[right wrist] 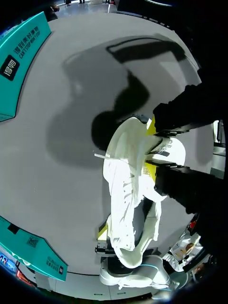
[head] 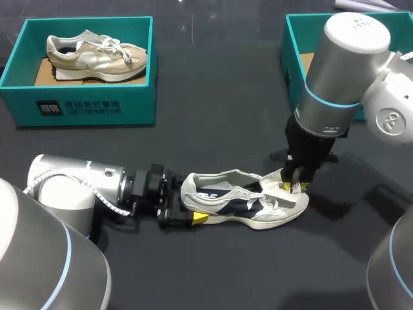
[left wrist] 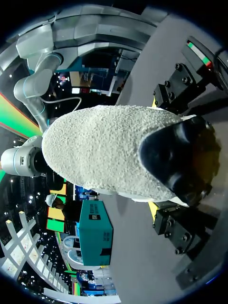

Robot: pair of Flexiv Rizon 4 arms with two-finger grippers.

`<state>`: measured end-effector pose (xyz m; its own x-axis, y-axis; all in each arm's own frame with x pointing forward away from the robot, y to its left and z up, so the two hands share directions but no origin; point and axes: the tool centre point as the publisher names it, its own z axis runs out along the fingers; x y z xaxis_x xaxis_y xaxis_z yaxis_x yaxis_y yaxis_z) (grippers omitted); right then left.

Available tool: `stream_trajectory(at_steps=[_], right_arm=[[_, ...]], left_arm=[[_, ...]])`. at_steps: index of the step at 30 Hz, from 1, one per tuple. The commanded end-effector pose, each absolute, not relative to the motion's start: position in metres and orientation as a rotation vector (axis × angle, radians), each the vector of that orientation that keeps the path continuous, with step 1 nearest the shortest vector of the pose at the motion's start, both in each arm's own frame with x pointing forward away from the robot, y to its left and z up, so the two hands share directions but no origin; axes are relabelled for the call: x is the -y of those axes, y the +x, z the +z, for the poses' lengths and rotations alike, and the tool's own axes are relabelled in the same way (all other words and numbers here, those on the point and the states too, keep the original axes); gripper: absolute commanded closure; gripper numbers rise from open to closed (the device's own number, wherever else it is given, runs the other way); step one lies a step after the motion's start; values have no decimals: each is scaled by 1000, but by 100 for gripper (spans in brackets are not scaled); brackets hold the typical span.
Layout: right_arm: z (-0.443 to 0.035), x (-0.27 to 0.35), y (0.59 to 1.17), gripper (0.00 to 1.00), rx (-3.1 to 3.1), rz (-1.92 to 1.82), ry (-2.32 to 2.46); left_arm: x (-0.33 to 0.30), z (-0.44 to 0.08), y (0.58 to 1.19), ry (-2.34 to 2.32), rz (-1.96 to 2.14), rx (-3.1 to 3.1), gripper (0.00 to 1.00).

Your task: Take the shoe out of the shoebox, open the shoe tongue, remove and reinsert the insole, then place the shoe into the shoebox

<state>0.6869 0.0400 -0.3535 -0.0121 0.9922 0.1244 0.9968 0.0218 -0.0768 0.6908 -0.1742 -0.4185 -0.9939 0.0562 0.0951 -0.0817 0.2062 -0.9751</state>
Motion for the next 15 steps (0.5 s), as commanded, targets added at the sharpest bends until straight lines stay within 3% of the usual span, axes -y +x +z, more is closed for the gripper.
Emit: stream_trajectory(at_steps=[1, 4, 10, 15], right_arm=[[-356, -33, 682, 22, 2105, -92, -2105], [-353, -30, 681, 11, 2098, -75, -2138], [-337, -23, 682, 1, 2105, 4, -2256], [-317, -21, 685, 0, 2149, 55, -2349]], left_arm=[[176, -421, 689, 26, 1913, 2354, 100], [176, -421, 689, 26, 1913, 2354, 100], [176, -421, 689, 26, 1913, 2354, 100], [176, -421, 689, 26, 1913, 2354, 100]])
